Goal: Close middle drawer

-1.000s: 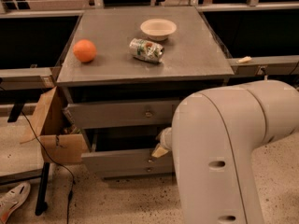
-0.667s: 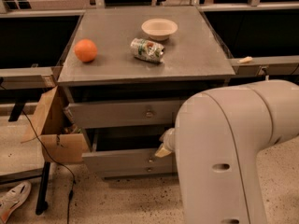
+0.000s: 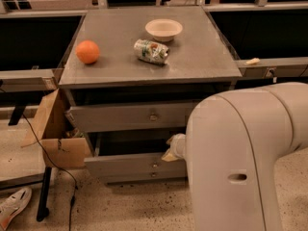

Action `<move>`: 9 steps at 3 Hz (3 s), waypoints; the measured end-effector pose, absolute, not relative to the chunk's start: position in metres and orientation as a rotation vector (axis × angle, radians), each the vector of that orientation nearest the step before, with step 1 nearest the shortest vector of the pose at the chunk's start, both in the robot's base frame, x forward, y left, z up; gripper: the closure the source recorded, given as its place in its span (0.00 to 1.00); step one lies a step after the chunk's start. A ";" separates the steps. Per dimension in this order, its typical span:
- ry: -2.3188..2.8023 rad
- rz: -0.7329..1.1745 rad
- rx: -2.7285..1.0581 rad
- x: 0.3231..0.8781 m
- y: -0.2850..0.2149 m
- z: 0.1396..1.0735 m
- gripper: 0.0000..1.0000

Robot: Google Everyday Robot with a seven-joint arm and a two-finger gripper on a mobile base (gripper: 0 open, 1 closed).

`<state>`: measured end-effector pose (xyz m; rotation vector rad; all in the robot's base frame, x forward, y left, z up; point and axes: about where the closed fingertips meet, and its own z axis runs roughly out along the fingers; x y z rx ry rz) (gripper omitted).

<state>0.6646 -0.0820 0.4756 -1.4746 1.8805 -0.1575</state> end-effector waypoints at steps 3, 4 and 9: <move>2.058 -0.150 -1.553 0.572 -0.163 0.492 0.00; 2.126 -0.129 -1.572 0.542 -0.185 0.494 0.17; 2.290 0.208 -1.465 0.611 -0.198 0.385 1.00</move>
Offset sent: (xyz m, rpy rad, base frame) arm -0.1349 -0.1445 0.0392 -0.1355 0.2337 -0.0627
